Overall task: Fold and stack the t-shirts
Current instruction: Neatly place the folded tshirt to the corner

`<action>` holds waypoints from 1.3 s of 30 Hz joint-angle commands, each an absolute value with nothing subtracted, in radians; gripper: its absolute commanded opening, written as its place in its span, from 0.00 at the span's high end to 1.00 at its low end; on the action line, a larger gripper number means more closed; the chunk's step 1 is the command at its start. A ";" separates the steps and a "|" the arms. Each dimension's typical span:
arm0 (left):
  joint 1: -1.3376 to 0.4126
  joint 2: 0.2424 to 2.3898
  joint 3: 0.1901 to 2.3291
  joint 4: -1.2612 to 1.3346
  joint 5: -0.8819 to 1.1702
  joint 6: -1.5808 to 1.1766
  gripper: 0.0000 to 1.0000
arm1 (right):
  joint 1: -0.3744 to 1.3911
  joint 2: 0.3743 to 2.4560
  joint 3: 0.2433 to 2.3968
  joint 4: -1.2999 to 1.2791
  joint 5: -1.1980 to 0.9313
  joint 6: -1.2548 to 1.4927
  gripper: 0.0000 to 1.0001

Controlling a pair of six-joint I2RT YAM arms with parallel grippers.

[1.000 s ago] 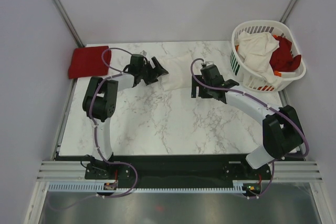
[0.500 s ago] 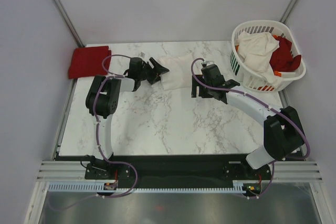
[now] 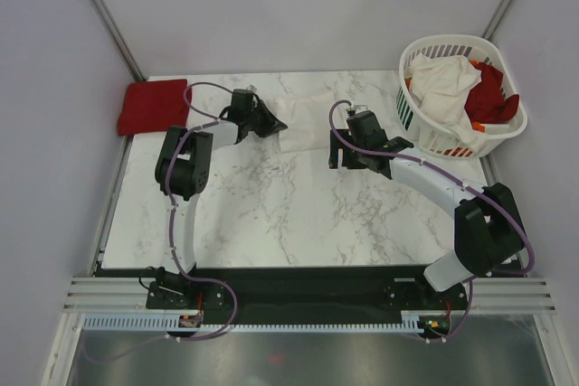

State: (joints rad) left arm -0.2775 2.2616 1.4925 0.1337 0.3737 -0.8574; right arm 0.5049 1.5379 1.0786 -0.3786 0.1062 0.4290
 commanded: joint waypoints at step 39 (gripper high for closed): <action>0.172 2.385 2.522 -0.778 0.040 -0.107 0.97 | 0.508 1.439 1.023 -0.296 -0.086 0.448 0.13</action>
